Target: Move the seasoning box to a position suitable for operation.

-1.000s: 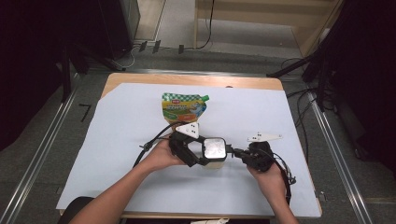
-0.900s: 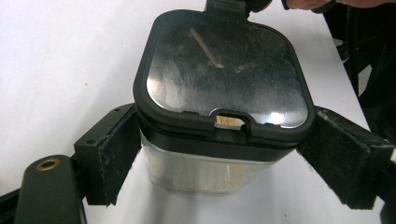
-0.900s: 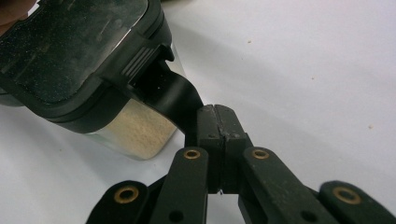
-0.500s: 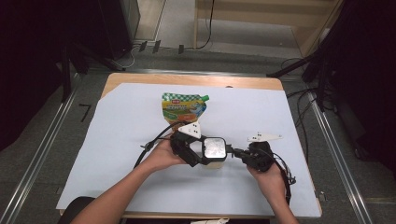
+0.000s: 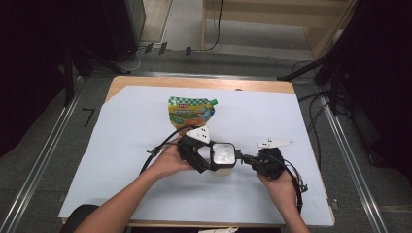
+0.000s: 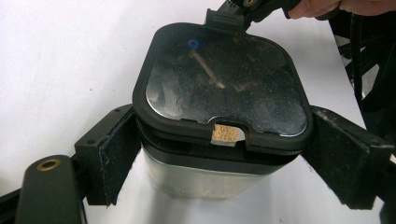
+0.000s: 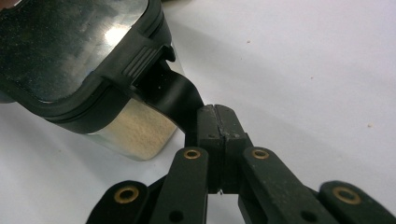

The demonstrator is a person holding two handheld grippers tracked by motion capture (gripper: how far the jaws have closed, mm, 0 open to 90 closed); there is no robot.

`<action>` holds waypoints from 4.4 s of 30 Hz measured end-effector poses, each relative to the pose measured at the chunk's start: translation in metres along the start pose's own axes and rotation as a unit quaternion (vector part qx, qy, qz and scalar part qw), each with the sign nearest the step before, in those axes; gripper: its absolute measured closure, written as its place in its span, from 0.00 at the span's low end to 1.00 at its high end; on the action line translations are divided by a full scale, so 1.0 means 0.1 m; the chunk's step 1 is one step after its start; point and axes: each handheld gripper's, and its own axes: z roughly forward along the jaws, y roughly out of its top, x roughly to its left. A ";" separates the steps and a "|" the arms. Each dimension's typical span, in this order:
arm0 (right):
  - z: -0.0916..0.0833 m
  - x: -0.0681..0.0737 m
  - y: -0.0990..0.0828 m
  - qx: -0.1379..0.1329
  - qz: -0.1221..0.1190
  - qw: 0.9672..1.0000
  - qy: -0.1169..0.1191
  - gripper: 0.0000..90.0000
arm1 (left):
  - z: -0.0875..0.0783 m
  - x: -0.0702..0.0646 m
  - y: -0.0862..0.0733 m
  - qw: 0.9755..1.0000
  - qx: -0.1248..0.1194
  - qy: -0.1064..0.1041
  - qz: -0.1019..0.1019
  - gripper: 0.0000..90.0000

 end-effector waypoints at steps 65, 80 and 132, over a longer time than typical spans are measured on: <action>-0.01 0.02 -0.01 -0.003 -0.004 1.000 -0.002 1.00 | 0.00 -0.16 0.54 0.998 0.031 -0.043 -0.039 0.56; -0.01 0.03 -0.02 -0.003 -0.006 1.000 -0.002 1.00 | 0.00 -0.18 0.61 0.997 0.042 -0.066 -0.021 0.73; -0.27 0.31 -0.22 -0.016 -0.008 0.998 0.060 0.80 | -0.28 0.06 0.50 0.992 0.012 -0.078 -0.095 0.57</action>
